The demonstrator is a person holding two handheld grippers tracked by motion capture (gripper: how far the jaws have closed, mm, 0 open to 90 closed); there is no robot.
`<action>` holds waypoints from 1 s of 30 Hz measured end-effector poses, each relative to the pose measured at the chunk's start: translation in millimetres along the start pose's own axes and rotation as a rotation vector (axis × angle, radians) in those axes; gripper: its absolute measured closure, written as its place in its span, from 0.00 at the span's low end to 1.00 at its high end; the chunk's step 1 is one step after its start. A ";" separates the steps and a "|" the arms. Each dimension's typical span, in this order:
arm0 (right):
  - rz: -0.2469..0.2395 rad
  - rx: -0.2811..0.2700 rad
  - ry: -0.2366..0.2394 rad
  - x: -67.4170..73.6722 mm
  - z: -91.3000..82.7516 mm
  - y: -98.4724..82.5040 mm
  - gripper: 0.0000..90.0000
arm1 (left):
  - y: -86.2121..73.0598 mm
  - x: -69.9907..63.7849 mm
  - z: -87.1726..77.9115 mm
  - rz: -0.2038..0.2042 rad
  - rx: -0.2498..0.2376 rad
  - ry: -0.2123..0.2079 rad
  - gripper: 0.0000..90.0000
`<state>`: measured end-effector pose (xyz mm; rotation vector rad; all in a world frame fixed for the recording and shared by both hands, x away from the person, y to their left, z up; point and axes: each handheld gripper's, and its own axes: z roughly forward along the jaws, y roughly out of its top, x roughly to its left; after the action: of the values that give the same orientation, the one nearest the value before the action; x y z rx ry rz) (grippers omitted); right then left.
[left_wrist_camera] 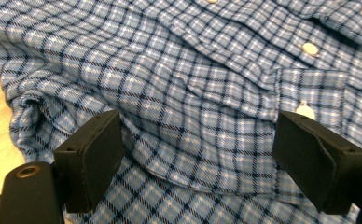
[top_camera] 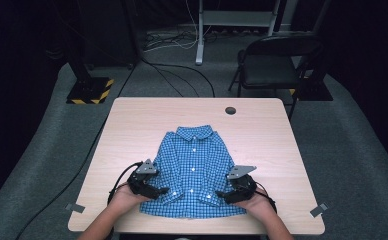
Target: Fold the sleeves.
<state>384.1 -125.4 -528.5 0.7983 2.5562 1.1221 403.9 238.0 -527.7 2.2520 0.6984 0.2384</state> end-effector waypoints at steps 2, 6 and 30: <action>0.004 -0.001 -0.001 -0.4 0.2 -0.8 0.25 | 0.2 0.5 0.7 0.001 0.003 -0.003 0.18; 0.022 0.008 -0.006 -2.1 0.6 -2.5 0.25 | -0.7 2.3 1.9 -0.001 0.006 -0.006 0.18; -0.017 -0.005 -0.009 2.1 -3.9 -2.3 0.27 | 1.6 2.3 -2.2 0.013 -0.012 0.000 0.19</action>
<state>379.8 -127.9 -527.6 0.7769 2.5471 1.1177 405.6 239.8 -525.1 2.2455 0.6801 0.2481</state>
